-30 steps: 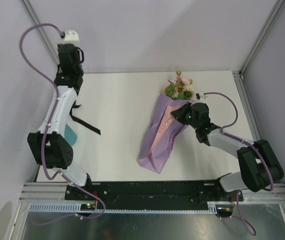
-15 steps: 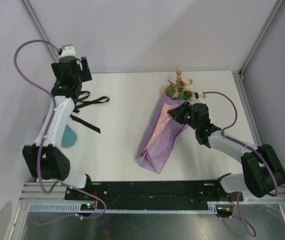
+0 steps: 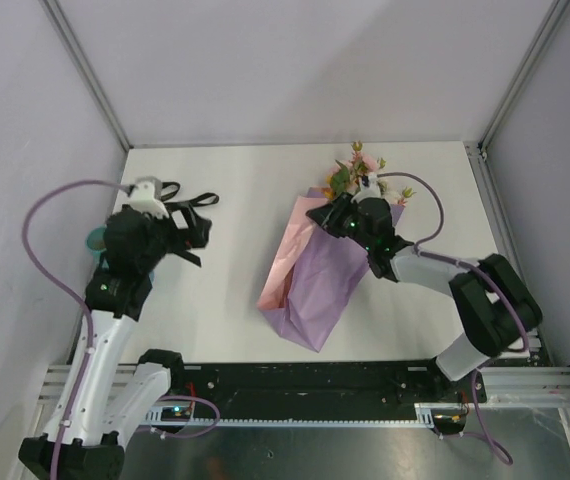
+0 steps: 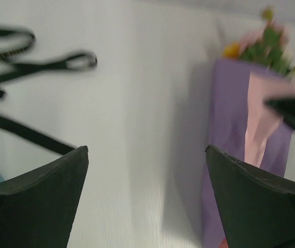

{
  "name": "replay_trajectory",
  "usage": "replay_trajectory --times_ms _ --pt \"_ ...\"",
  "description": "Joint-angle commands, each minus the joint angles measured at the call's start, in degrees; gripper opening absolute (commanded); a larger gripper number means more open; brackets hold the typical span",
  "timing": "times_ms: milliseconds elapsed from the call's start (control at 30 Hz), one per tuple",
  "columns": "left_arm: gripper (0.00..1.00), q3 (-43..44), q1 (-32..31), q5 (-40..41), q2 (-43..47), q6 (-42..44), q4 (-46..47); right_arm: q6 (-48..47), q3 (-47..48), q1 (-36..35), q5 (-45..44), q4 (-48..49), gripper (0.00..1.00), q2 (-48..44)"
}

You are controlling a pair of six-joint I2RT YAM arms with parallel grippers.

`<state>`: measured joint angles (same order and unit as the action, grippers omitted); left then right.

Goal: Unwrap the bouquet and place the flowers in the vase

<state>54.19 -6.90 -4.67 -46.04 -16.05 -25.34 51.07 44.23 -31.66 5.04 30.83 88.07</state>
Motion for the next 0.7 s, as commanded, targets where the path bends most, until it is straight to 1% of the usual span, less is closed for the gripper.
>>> replay_trajectory --times_ms 0,100,133,233,367,433,533,667 --pt "1.0 -9.6 -0.9 -4.7 3.6 -0.4 -2.2 -0.4 7.2 -1.6 0.7 9.2 0.3 8.1" --pt "1.0 -11.3 -1.5 -5.5 5.9 -0.2 -2.3 -1.2 11.5 -2.3 1.0 9.7 0.36 13.3" --pt "1.0 -11.1 -2.1 -5.3 6.5 0.2 -2.3 -1.5 12.8 -2.6 0.3 7.5 0.39 14.6" --pt "1.0 -10.9 -2.9 -3.3 7.4 0.7 -2.7 -3.6 16.8 -3.4 -1.7 1.4 0.51 16.3" --pt "1.0 -11.1 -3.3 -4.5 8.1 0.5 -2.8 -8.3 20.1 -4.5 -3.6 -8.7 0.69 14.8" --pt "1.0 -11.3 -3.5 -4.8 8.1 0.5 -2.8 -11.3 21.7 -4.9 -4.7 -14.8 0.75 13.1" --pt "0.99 -11.5 -3.8 -5.4 8.3 0.3 -2.9 -14.3 22.5 -5.4 -9.3 -22.8 0.79 10.3" --pt "1.0 -11.6 -4.1 -6.1 8.3 0.3 -2.8 -15.7 22.6 -5.8 -12.9 -30.4 0.8 6.7"
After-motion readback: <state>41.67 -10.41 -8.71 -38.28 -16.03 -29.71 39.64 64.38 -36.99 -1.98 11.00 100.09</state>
